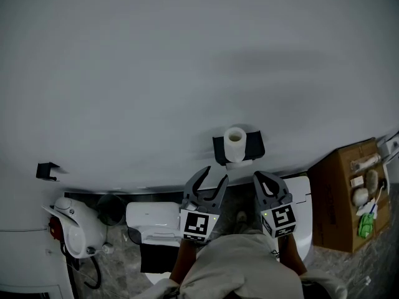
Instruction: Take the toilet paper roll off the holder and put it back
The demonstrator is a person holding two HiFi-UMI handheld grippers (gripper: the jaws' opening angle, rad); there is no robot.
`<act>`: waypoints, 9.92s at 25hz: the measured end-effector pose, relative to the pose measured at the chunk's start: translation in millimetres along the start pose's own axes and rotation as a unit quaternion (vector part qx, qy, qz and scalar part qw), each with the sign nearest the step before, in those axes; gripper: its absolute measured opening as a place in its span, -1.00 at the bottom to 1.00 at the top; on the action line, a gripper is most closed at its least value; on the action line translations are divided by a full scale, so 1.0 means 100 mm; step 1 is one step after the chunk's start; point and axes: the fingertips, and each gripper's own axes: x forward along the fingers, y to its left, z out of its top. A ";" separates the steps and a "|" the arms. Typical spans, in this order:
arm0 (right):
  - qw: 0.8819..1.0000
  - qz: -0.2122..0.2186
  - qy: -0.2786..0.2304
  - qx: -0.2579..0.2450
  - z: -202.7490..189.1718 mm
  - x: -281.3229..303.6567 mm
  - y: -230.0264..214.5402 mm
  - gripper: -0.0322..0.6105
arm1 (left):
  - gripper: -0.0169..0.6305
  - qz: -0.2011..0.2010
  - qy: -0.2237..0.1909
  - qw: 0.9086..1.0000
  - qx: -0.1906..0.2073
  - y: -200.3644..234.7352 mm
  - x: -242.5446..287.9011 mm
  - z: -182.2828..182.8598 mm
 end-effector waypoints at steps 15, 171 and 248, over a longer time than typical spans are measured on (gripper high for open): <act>1.000 0.022 -0.004 0.004 0.00 0.18 -0.29 -0.90 | -0.29 0.015 0.008 1.000 0.000 0.00 0.35 0.02; 0.999 -0.047 -0.015 0.007 0.00 -0.37 -0.08 -0.90 | -0.01 -0.072 -0.025 0.997 0.004 -0.29 0.23 0.15; 1.000 -0.010 -0.011 -0.017 0.05 -0.27 0.38 -0.91 | -0.21 -0.033 -0.012 0.999 0.000 -0.12 -0.29 -0.04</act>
